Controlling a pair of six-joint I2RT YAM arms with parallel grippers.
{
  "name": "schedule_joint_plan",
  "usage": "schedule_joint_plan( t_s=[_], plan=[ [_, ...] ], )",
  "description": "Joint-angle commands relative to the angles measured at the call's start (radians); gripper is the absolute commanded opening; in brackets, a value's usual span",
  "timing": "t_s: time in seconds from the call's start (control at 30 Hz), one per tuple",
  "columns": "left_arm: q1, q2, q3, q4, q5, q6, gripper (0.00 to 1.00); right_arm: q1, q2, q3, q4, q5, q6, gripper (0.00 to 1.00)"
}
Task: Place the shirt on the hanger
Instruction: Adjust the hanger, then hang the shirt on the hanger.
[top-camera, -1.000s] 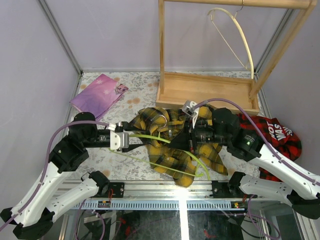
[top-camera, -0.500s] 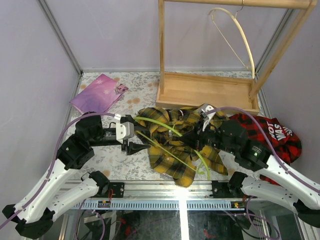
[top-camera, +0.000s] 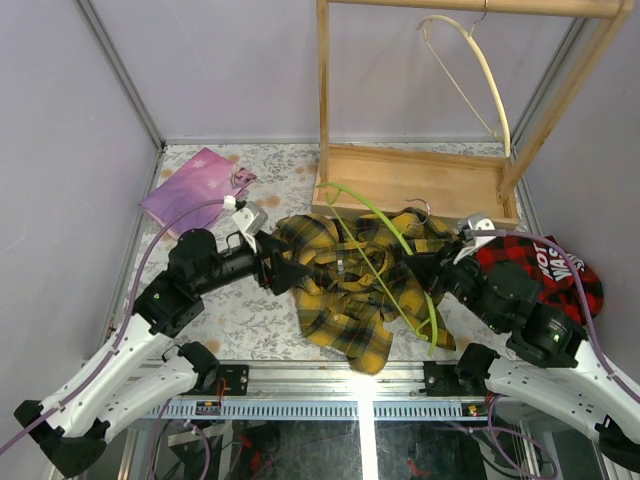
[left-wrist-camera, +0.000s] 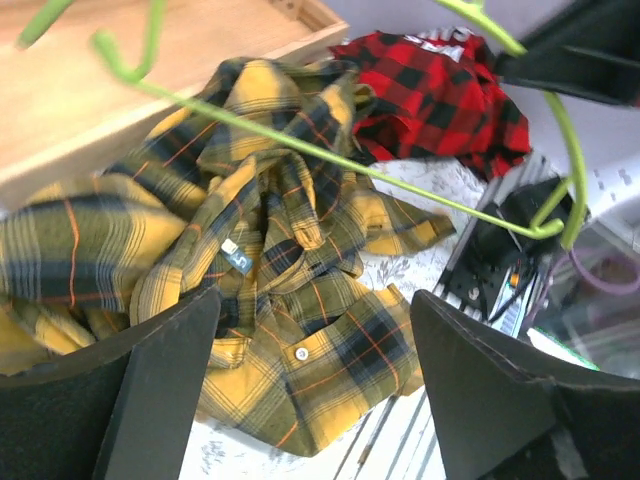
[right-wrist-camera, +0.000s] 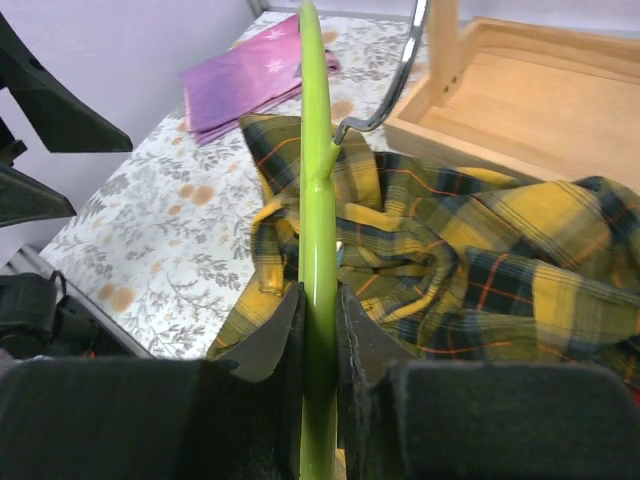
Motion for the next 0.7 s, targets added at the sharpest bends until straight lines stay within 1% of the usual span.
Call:
schedule_joint_plan(
  t_s=[0.0,0.07,0.1,0.17,0.23,0.3,0.4,0.47,0.53,0.67],
  plan=[
    [0.002,0.049,0.008,-0.003,-0.194,-0.235,0.80,0.004,-0.023,0.092,-0.053,0.140,0.015,0.00],
    [0.002,0.079,0.007,-0.040,-0.175,-0.262,0.90,0.003,-0.040,0.092,-0.051,0.147,0.010,0.00],
    [0.002,0.099,0.006,-0.053,-0.147,-0.270,0.93,0.003,-0.046,0.089,-0.050,0.154,0.012,0.00],
    [0.000,0.132,-0.031,-0.019,-0.113,-0.308,0.94,0.003,-0.050,0.085,-0.049,0.166,0.013,0.00],
    [-0.013,0.133,-0.088,0.040,-0.149,-0.350,0.94,0.003,-0.044,0.084,-0.046,0.175,0.008,0.00],
    [-0.049,0.116,-0.135,0.063,-0.273,-0.372,0.92,0.003,-0.033,0.090,-0.034,0.166,-0.002,0.00],
    [-0.137,0.094,-0.196,0.065,-0.548,-0.380,0.87,0.003,-0.009,0.106,-0.036,0.150,-0.022,0.00],
    [-0.190,0.102,-0.227,0.065,-0.689,-0.394,0.85,0.002,0.006,0.111,-0.040,0.140,-0.034,0.00],
    [-0.224,0.127,-0.248,0.071,-0.769,-0.409,0.84,0.002,0.016,0.116,-0.042,0.134,-0.038,0.00],
    [-0.283,0.189,-0.283,0.149,-0.802,-0.438,0.80,0.002,0.020,0.106,-0.037,0.149,-0.040,0.00]
  ],
)
